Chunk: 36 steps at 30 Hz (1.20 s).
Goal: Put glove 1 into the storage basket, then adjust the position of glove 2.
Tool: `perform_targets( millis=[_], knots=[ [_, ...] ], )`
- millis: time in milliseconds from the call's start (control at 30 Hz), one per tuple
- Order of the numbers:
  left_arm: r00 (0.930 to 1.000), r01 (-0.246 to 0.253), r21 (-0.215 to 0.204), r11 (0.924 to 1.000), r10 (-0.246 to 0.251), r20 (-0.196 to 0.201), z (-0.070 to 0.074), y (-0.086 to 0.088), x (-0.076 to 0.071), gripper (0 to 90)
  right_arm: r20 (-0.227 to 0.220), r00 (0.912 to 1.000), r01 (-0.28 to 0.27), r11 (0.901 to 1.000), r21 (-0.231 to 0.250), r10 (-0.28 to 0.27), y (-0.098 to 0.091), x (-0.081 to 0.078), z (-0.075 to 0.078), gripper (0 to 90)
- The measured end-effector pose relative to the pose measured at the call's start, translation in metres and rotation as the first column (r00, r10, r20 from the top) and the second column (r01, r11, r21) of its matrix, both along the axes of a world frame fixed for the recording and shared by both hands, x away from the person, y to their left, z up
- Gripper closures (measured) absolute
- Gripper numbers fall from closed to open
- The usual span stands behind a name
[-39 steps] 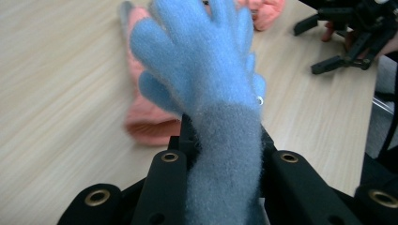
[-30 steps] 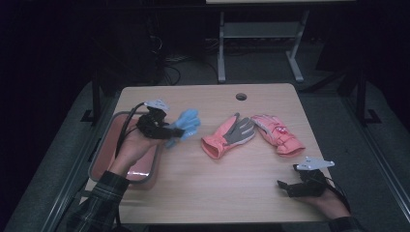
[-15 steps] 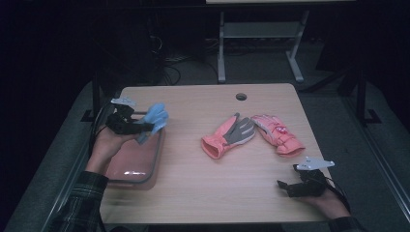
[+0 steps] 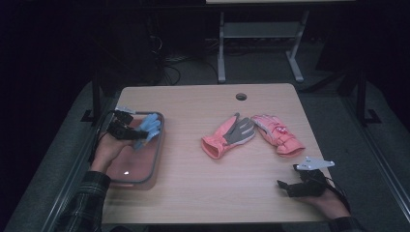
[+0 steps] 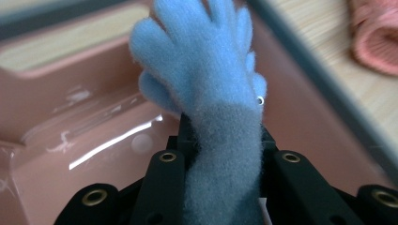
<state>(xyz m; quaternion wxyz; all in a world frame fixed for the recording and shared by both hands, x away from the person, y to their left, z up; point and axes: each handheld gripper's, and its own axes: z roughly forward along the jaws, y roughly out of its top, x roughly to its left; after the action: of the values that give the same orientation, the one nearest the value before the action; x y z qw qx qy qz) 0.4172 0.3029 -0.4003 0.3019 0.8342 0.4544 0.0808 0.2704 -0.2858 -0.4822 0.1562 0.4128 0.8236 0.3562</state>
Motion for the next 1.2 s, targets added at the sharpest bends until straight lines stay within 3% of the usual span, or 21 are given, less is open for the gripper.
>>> perform_targets(
  millis=[233, 367, 467, 567, 700, 867, 1200],
  knots=[
    [0.9975, 0.000, 0.039, 0.9992, 0.003, -0.070, -0.024, -0.004, 0.005, 65.4, 0.000, 1.0000, 0.000, 1.0000, 0.000, 0.000, 0.000, 0.000, 0.000, 9.5],
    [0.9955, 0.004, 0.045, 0.9990, 0.000, -0.095, -0.031, -0.006, 0.007, 46.4, 0.001, 1.0000, -0.001, 1.0000, 0.000, 0.001, 0.000, 0.000, 0.000, 9.5],
    [0.9984, -0.004, 0.040, 0.9992, 0.006, -0.056, -0.029, -0.006, 0.005, 25.1, 0.000, 1.0000, 0.000, 1.0000, 0.000, 0.000, 0.000, 0.000, 0.000, 9.5],
    [0.9994, -0.021, 0.040, 0.9990, 0.022, -0.027, -0.020, -0.002, 0.004, 16.3, 0.001, 1.0000, 0.000, 1.0000, 0.000, 0.000, 0.000, 0.000, 0.000, 9.5],
    [0.9995, -0.030, 0.030, 0.9991, 0.030, 0.006, -0.009, -0.001, -0.001, 13.9, 0.000, 1.0000, 0.000, 1.0000, 0.000, 0.000, 0.000, 0.000, 0.000, 9.5],
    [0.9992, -0.001, 0.017, 0.9998, 0.000, 0.041, 0.008, -0.007, -0.009, 13.9, 0.000, 1.0000, 0.000, 1.0000, 0.000, 0.000, 0.000, 0.000, 0.000, 9.5],
    [0.9910, 0.100, -0.057, 0.9933, -0.095, 0.095, 0.041, -0.044, -0.027, 14.1, 0.001, 1.0000, -0.002, 1.0000, -0.002, 0.002, 0.000, 0.000, 0.000, 9.4]
  ],
)
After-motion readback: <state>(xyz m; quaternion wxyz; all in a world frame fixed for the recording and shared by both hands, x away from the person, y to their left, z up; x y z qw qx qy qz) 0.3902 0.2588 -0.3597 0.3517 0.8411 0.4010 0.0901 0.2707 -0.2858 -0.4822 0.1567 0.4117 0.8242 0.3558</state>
